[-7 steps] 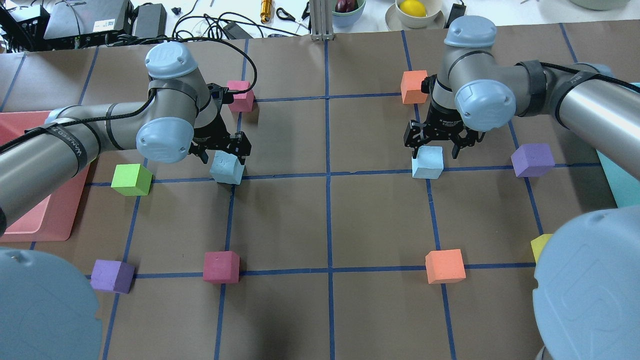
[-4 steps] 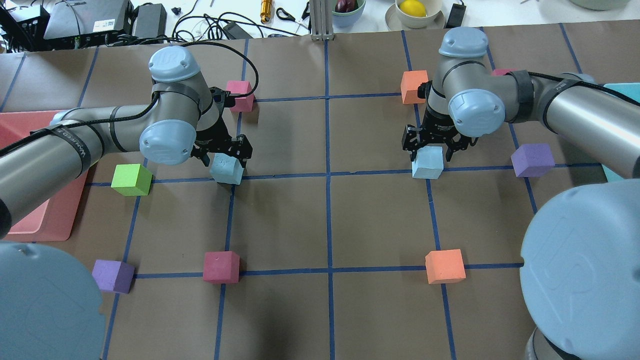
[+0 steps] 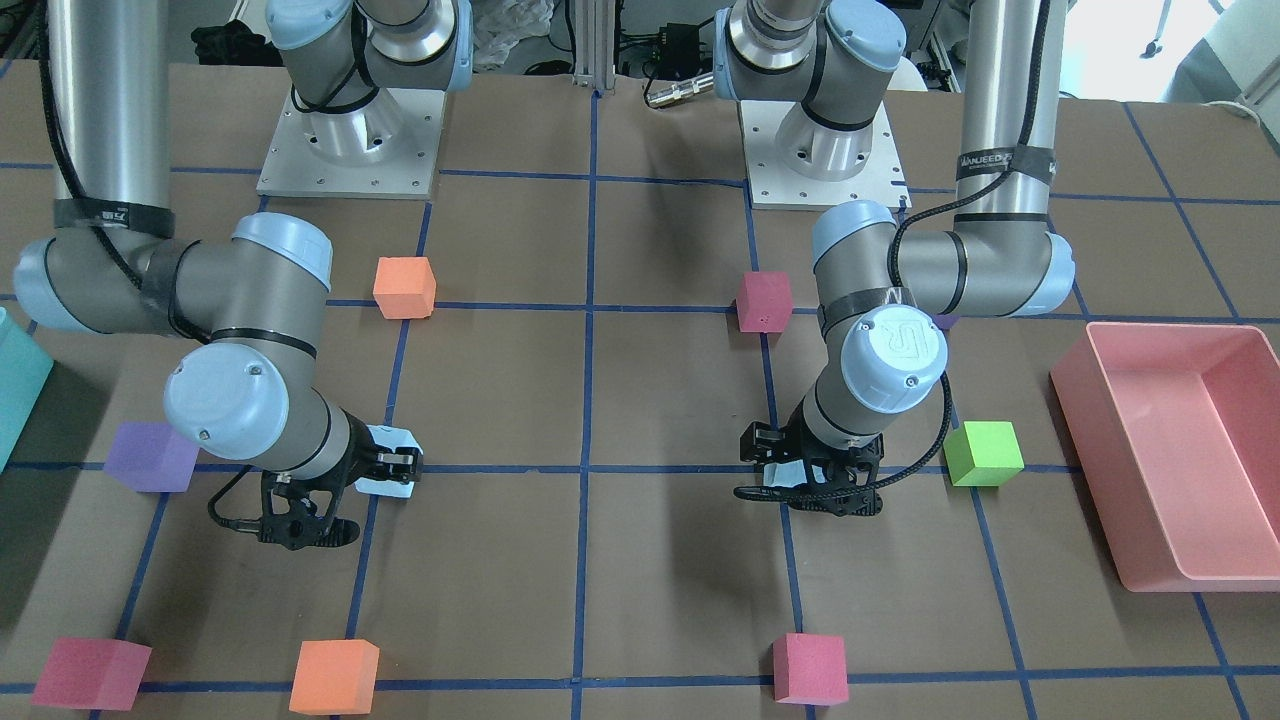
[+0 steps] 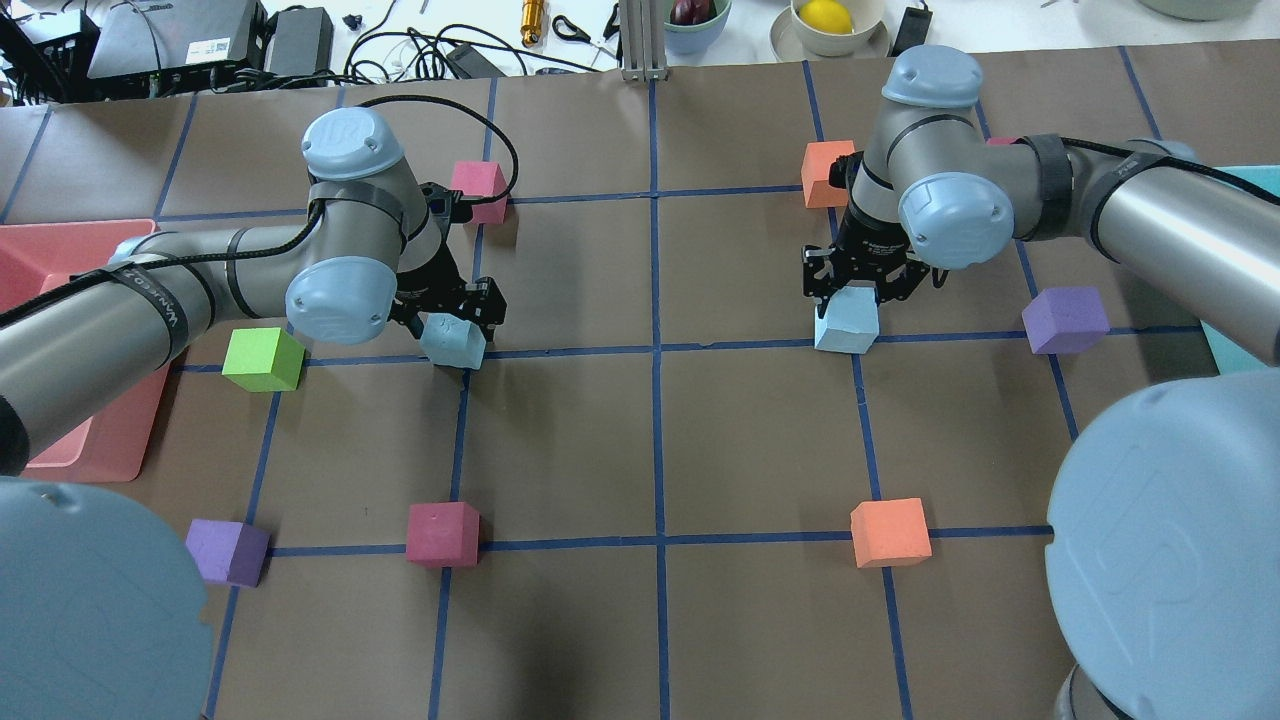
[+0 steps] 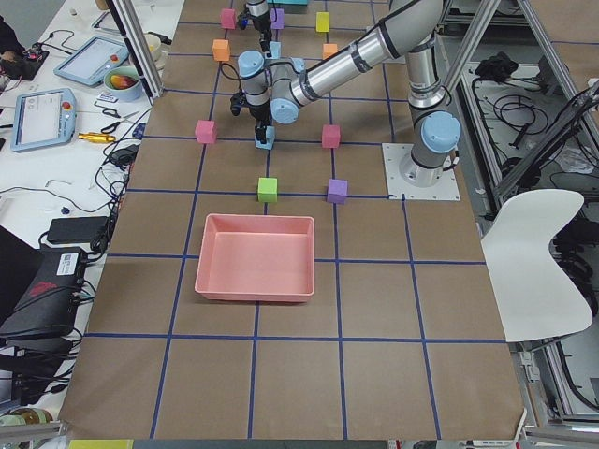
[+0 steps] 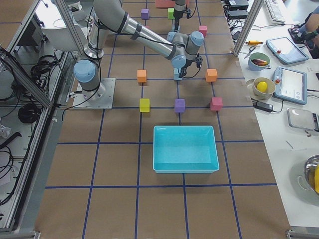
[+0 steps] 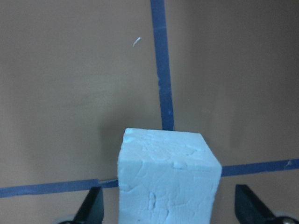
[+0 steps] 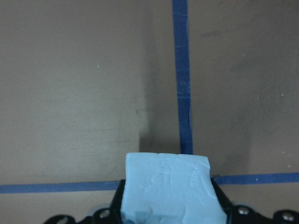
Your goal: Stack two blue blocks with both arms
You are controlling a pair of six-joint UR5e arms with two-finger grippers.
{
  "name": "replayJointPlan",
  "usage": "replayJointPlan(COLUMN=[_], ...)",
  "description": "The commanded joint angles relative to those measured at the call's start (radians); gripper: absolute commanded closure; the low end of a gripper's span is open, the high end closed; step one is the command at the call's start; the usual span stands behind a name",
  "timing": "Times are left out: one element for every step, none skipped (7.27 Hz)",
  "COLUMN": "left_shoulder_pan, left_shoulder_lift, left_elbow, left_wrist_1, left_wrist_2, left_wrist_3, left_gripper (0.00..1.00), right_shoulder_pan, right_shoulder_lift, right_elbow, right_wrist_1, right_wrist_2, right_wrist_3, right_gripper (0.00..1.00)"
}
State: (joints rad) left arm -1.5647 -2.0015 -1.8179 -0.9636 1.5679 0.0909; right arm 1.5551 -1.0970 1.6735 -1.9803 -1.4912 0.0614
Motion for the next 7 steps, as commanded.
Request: replayJointPlan(left_shoulder_pan=[-0.002,-0.003,-0.002,-0.002,-0.002,-0.002,-0.002], left_shoulder_lift=[0.001,0.009,0.012,0.023,0.024,0.026,0.027], left_elbow=[-0.011,-0.011,-0.009,-0.008,0.003,0.011,0.037], left_wrist_1=[0.014,0.014,0.014,0.013,0.011,0.011,0.009], left_wrist_2=[0.0,-0.011,-0.037,-0.04,-0.04,-0.04,-0.036], left_wrist_3=[0.003,0.003,-0.003,-0.011,-0.011,-0.01,-0.01], left_gripper=[0.54,0.72,0.91,1.0,1.0,1.0,1.0], right_shoulder_pan=[0.034,0.071,0.127,0.178,0.193,0.2,0.23], right_shoulder_lift=[-0.02,0.017,0.088,0.164,0.225,0.282,0.333], right_elbow=[-0.058,-0.137,-0.24,-0.352,-0.451,-0.527,-0.584], right_wrist_1=[0.006,0.005,0.0,0.0,0.005,0.009,0.005], right_wrist_2=[0.017,0.02,0.014,0.008,0.015,0.02,0.02], right_wrist_3=[0.056,0.055,0.07,0.087,0.09,0.086,0.075], right_gripper=[1.0,1.0,1.0,1.0,1.0,1.0,1.0])
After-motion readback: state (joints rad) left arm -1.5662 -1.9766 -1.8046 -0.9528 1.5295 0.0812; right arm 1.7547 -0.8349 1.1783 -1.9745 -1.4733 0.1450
